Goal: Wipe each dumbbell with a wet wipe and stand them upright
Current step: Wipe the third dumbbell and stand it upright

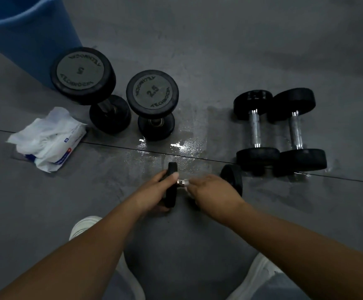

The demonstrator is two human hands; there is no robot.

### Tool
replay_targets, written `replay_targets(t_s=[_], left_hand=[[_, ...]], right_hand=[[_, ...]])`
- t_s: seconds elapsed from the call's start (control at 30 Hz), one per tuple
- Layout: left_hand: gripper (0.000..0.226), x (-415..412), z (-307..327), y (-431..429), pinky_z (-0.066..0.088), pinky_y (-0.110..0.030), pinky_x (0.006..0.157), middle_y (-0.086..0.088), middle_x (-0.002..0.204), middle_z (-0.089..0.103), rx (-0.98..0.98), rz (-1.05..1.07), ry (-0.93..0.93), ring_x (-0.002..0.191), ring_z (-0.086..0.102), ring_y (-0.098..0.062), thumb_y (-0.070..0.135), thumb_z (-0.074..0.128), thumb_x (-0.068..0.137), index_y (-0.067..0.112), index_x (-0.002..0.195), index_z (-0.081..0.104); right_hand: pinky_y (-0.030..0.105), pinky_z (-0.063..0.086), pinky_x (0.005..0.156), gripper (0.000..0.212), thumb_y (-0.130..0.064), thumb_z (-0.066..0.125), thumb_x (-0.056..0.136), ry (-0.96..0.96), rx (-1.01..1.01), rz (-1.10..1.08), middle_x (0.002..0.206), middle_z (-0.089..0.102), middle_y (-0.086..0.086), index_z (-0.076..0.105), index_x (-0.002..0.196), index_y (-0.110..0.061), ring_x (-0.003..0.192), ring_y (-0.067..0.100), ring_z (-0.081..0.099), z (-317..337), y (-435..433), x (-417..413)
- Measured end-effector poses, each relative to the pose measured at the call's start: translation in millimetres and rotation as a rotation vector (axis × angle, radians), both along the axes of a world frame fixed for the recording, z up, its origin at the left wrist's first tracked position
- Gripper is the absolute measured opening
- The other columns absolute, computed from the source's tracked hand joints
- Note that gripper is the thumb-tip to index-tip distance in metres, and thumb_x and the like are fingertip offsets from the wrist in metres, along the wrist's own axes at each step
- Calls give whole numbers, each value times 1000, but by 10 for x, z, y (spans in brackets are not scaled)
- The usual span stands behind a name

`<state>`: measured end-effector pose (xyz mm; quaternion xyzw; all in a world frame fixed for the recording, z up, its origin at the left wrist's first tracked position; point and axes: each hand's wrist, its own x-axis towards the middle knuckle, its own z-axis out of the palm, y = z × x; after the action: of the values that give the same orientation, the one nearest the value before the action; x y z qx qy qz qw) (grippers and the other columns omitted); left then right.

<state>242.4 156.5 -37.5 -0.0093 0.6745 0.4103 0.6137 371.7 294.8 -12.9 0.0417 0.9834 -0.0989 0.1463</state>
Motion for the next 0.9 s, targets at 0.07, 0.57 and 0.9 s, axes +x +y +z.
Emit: replay_targets(t_s=[0.07, 0.57, 0.9], left_hand=[[53, -34, 66, 121, 59, -47, 82, 1, 115, 66, -33, -32, 103, 102, 64, -24, 78, 53, 76, 40, 111, 64], [82, -3, 17, -11, 42, -40, 108, -6, 146, 49, 47, -449, 679, 130, 50, -24, 59, 52, 89, 49, 150, -2], [88, 17, -68, -77, 44, -42, 108, 4, 143, 52, 158, -365, 614, 128, 52, -14, 71, 52, 69, 61, 143, 6]], right_hand=[[34, 42, 79, 20, -13, 49, 84, -77, 77, -99, 99, 64, 7, 61, 101, -15, 92, 30, 61, 19, 133, -4], [21, 50, 78, 23, -5, 36, 95, 448, -1619, -2221, 80, 54, 8, 54, 80, -9, 70, 18, 52, -407, -224, -97], [24, 44, 59, 20, -17, 65, 83, 275, -1173, -2106, 70, 60, 4, 65, 90, 2, 58, 11, 53, -85, -286, -7]])
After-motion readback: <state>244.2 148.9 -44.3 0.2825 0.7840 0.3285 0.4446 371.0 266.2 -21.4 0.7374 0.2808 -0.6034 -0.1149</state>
